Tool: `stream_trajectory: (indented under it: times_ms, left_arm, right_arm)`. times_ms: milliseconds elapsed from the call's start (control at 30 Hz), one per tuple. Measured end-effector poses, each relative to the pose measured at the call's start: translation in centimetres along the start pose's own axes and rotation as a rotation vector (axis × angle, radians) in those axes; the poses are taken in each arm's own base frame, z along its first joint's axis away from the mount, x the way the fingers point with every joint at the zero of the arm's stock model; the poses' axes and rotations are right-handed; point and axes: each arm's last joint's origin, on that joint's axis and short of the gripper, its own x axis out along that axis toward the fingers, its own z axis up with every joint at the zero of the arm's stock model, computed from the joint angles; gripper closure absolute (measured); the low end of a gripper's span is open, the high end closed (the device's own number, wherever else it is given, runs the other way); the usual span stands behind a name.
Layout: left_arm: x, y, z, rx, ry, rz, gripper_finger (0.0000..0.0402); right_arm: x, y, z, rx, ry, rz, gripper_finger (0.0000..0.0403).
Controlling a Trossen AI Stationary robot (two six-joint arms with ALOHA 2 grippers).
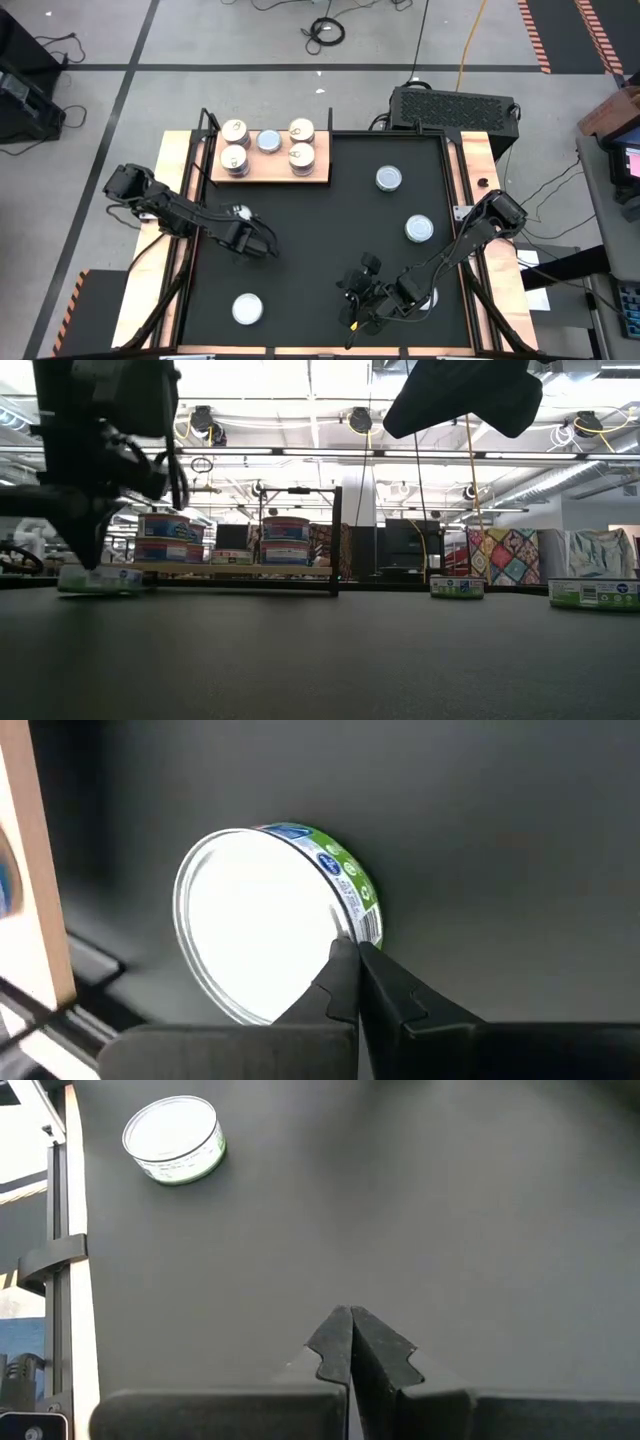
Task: Stack canned seafood by type on shelf
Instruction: Put the green tuna can aligned with the green tuna can on the shelf
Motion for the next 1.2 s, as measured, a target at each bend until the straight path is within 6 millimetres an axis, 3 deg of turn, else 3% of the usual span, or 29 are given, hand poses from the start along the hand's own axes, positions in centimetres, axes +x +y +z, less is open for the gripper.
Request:
stream_trajectory:
  times_ms: [333, 533, 700, 1200]
  left_arm:
    - [-3.8, 0.0, 2.6, 0.116, -0.161, -0.004, 0.0401]
    - [-5.1, 1.4, 4.2, 0.151, -0.220, 0.042, 0.0401]
    - [-4.6, 3.6, 5.4, 0.188, -0.203, 0.077, 0.0401]
    - [-1.6, 11.9, 8.6, 0.078, -0.189, 0.108, 0.0401]
  right_arm:
    - [0.0, 0.0, 0.0, 0.001, -0.001, 0.001, 0.0403]
    - [0.0, 0.1, 0.0, 0.005, -0.004, 0.005, 0.0403]
    - [0.0, 0.1, 0.0, 0.005, -0.004, 0.006, 0.0403]
    - [0.0, 0.0, 0.0, -0.048, 0.016, 0.013, 0.0403]
